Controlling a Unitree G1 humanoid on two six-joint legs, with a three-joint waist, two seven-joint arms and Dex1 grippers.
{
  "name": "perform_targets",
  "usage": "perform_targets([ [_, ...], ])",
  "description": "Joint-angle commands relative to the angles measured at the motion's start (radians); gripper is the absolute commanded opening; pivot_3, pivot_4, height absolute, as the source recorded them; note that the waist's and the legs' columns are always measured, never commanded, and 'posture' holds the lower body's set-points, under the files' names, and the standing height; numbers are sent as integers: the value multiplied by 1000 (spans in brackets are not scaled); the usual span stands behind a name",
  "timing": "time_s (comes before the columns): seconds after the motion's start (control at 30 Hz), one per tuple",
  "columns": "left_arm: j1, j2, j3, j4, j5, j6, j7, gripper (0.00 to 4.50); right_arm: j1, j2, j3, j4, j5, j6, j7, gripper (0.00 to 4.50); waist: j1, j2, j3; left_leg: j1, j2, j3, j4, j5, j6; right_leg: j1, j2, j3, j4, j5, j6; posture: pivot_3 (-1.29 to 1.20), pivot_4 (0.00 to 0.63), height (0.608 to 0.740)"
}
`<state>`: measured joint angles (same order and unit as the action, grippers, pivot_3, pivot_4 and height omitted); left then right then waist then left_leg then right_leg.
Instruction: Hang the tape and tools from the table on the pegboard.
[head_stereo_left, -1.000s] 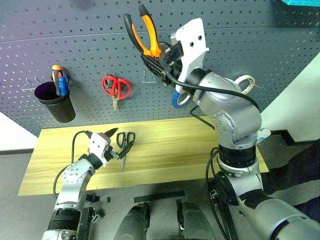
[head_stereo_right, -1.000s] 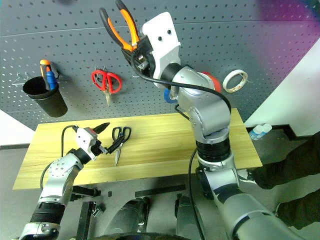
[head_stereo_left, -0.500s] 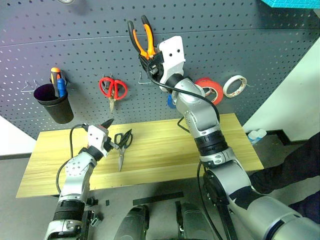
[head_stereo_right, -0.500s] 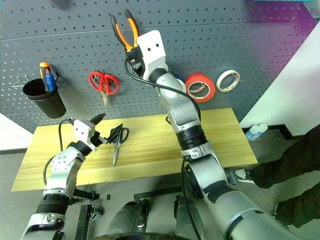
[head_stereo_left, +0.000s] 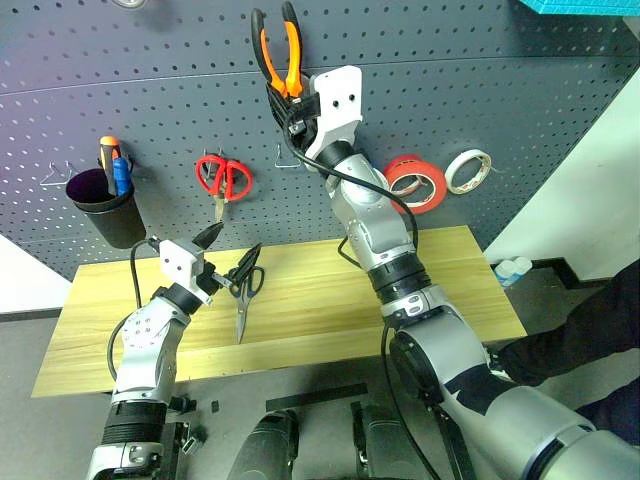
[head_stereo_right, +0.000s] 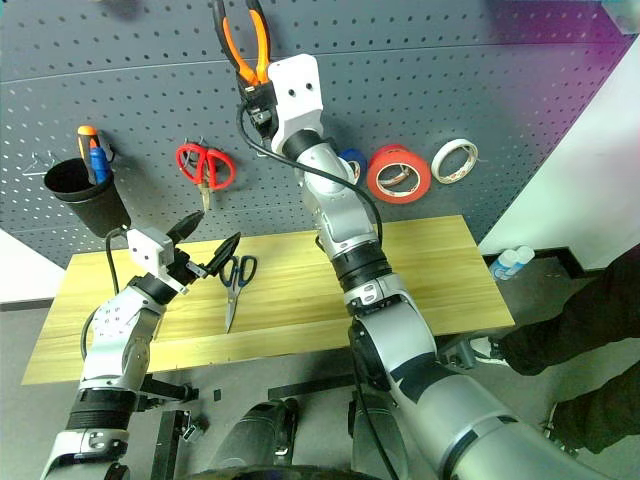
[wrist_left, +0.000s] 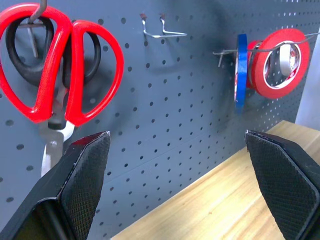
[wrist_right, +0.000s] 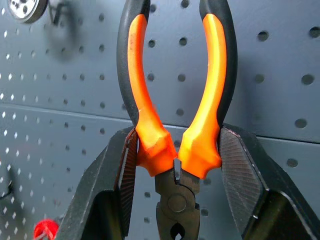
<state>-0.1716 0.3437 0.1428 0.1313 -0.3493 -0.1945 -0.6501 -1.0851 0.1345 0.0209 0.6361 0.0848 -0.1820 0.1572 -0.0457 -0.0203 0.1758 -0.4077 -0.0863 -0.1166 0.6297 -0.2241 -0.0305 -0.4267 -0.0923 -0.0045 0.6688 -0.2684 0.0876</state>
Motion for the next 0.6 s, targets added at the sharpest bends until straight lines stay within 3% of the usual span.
perform_targets([
  [0.03,-2,10,19,-55,-24,8,-6,4500,-45,20,-6,29,-11,-111,-17,2066,1,0,0,0,0,0,0,0,0,0,0,0,0,0,0,11,96,740],
  [0.6,29,-23,50,-52,-39,-141,-18,4500,-124,50,-70,306,31,-312,32,2066,3,0,0,2,11,4,0,1,-2,-1,10,2,0,5,-7,45,99,740],
])
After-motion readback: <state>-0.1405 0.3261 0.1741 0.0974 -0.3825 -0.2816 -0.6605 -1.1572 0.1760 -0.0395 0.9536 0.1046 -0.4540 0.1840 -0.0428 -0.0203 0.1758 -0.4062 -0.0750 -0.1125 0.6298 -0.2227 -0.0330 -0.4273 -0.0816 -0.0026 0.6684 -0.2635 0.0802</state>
